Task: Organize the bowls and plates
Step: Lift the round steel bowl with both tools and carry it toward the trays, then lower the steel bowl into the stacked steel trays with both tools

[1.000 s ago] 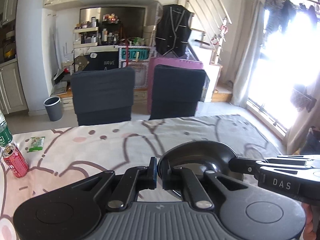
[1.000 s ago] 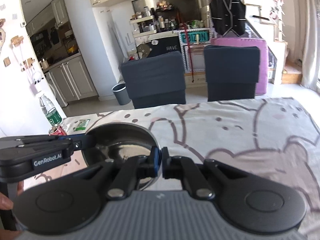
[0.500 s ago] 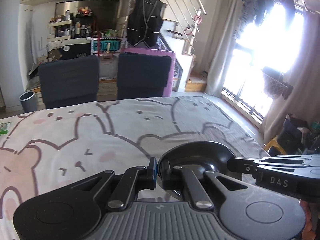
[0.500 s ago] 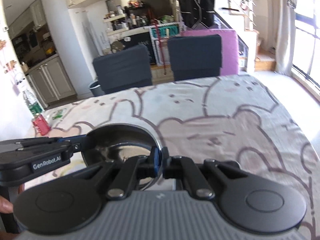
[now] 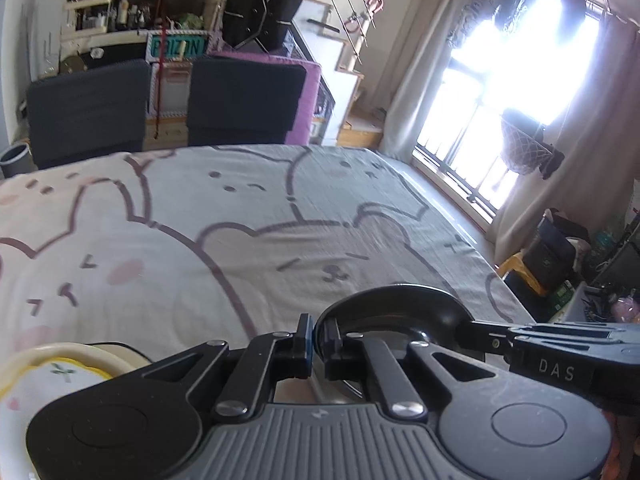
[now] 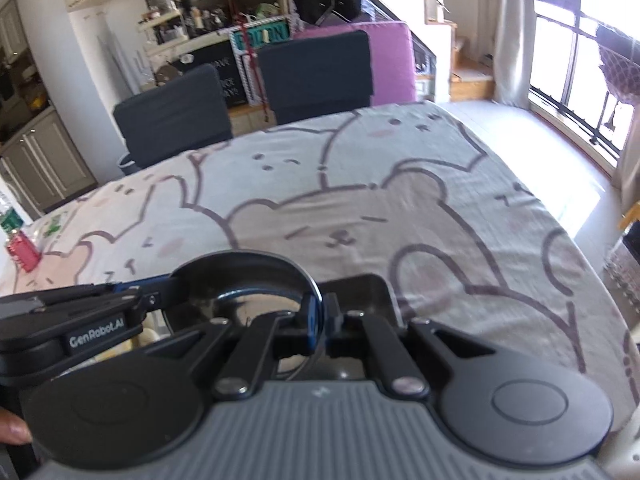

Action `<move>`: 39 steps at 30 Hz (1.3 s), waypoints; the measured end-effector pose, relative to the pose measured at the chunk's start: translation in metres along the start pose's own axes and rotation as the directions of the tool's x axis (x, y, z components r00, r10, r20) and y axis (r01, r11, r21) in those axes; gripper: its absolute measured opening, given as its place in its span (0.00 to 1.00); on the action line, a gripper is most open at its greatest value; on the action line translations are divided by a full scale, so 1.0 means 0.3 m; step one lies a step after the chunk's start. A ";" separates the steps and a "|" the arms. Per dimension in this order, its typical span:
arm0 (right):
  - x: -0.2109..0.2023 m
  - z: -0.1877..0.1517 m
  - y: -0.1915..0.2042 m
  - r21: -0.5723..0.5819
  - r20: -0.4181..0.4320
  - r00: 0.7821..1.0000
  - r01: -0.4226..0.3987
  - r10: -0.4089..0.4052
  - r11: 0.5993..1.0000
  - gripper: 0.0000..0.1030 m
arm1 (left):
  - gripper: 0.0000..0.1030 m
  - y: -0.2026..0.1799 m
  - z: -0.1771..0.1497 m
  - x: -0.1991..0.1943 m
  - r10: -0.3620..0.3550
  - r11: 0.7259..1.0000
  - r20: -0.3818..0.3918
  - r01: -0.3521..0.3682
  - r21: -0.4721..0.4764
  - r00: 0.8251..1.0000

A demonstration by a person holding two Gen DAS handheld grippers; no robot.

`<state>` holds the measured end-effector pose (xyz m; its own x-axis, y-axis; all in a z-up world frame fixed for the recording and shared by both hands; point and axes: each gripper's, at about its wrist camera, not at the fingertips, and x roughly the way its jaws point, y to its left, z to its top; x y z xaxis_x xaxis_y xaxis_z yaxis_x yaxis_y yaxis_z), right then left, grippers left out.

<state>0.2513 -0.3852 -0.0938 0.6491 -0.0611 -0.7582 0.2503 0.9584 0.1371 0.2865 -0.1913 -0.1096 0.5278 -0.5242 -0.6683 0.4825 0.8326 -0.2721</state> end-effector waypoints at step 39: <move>0.258 -0.023 -0.120 0.008 -0.282 0.957 0.076 -0.071 0.997 0.07 | 0.08 0.014 -0.004 0.277 -0.038 0.996 -0.144 0.026 -0.085 0.989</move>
<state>0.2875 -0.4223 -0.1618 0.4004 -0.0479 -0.9151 0.3048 0.9487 0.0837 0.3316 -0.2311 -0.1673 0.4030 -0.5242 -0.7502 0.4346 0.8310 -0.3473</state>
